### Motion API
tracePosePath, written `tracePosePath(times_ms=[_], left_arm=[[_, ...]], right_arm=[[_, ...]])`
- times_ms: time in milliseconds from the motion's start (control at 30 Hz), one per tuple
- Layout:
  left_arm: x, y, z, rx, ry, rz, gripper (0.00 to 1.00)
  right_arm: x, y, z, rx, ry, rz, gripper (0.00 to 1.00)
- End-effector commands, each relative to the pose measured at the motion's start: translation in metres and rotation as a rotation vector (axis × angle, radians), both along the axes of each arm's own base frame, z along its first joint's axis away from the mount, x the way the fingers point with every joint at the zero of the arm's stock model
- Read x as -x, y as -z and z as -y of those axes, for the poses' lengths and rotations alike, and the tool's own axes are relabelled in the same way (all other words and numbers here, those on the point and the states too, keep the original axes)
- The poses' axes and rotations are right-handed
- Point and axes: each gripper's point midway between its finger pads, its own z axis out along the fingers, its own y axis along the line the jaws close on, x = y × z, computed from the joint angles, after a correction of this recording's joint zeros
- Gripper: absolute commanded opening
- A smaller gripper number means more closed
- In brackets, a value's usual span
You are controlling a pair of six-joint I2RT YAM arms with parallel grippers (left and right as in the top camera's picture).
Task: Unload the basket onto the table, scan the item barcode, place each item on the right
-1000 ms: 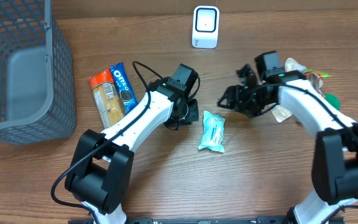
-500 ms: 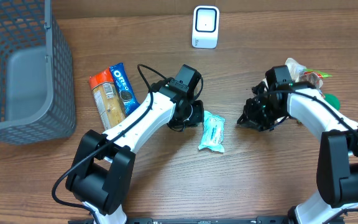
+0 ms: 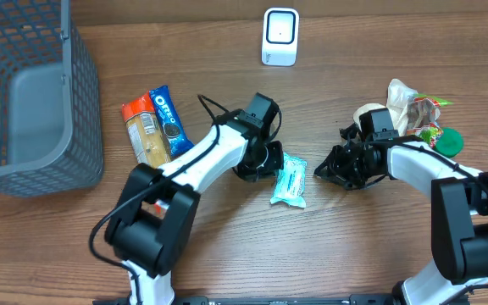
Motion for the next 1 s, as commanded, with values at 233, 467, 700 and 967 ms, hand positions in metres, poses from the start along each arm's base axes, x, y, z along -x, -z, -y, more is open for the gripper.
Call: tracePosePath(times_ms=[233,467,700,967], left_arm=[[0.001,0.003,0.006,0.008,-0.006,-0.009,0.04],[0.001,0.004,0.007,-0.001,0.000,-0.001,0.04],[0.002,0.004,0.006,-0.004,-0.005,-0.005,0.04],[0.002,0.004,0.006,-0.004,-0.018,-0.010,0.04]], right_arm=[[0.006,-0.001,-0.018,-0.006,-0.040,0.024,0.22],[0.012,0.002,-0.035,0.032,-0.079,0.034,0.15],[0.013,-0.023,-0.054,-0.106,-0.142,0.065,0.04],[0.011,-0.076,-0.065,-0.203,-0.148,0.167,0.04]])
